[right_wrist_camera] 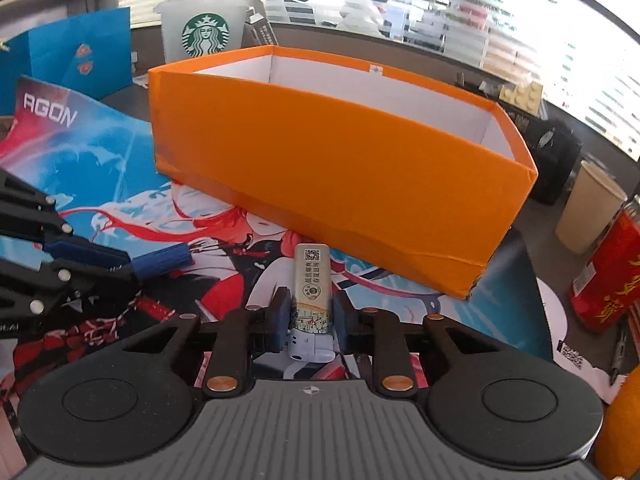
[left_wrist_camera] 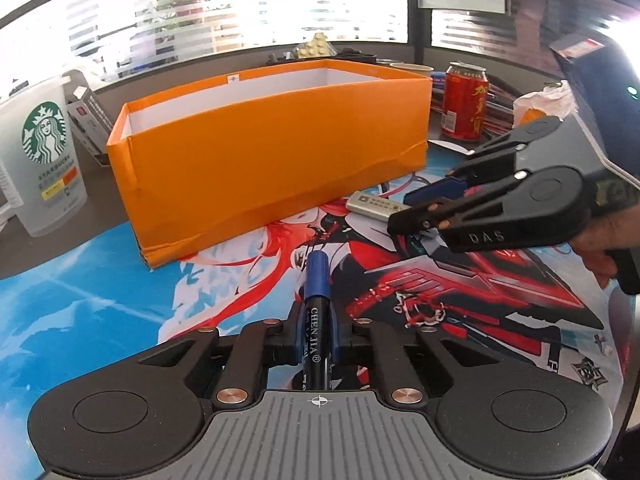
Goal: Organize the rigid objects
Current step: 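Grasp the blue-capped marker with the left tool while the right tool grasps the white USB stick, then lift the marker and USB stick and carry them over the orange box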
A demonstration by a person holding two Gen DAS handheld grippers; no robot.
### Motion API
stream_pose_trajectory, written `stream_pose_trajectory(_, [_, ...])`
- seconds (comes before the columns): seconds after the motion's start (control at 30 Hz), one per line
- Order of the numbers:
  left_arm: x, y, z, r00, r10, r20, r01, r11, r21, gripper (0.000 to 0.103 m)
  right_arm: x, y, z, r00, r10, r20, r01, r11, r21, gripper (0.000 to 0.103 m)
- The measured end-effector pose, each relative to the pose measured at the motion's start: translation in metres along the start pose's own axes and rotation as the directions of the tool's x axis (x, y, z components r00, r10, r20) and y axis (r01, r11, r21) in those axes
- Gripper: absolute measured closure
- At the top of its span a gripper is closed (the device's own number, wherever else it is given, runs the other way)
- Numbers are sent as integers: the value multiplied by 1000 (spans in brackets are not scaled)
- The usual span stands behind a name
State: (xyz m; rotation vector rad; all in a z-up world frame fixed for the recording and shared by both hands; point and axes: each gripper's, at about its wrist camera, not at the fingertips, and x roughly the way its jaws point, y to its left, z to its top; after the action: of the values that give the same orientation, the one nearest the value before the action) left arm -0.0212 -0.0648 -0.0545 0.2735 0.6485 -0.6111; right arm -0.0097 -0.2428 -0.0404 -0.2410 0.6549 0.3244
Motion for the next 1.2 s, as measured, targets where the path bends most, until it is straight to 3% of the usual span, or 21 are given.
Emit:
stream_pose_trajectory(0.2, [-4, 14, 2, 999, -42, -18, 39, 993, -113, 93, -9, -9, -8, 999, 27, 25, -29, 995, 93, 82])
stream_pose_trajectory(0.37, [-17, 22, 5, 1000, -21, 12, 22, 989, -144, 93, -20, -18, -11, 997, 57, 61, -67, 983, 172, 82])
stream_pose_trajectory(0.87, [-55, 37, 61, 988, 2, 151, 22, 988, -152, 93, -66, -21, 16, 968, 109, 225, -159, 963, 218, 82])
stream_pose_trajectory(1.2, [-35, 44, 111, 986, 79, 149, -57, 987, -147, 93, -70, -35, 40, 953, 95, 289, -163, 962, 220, 82])
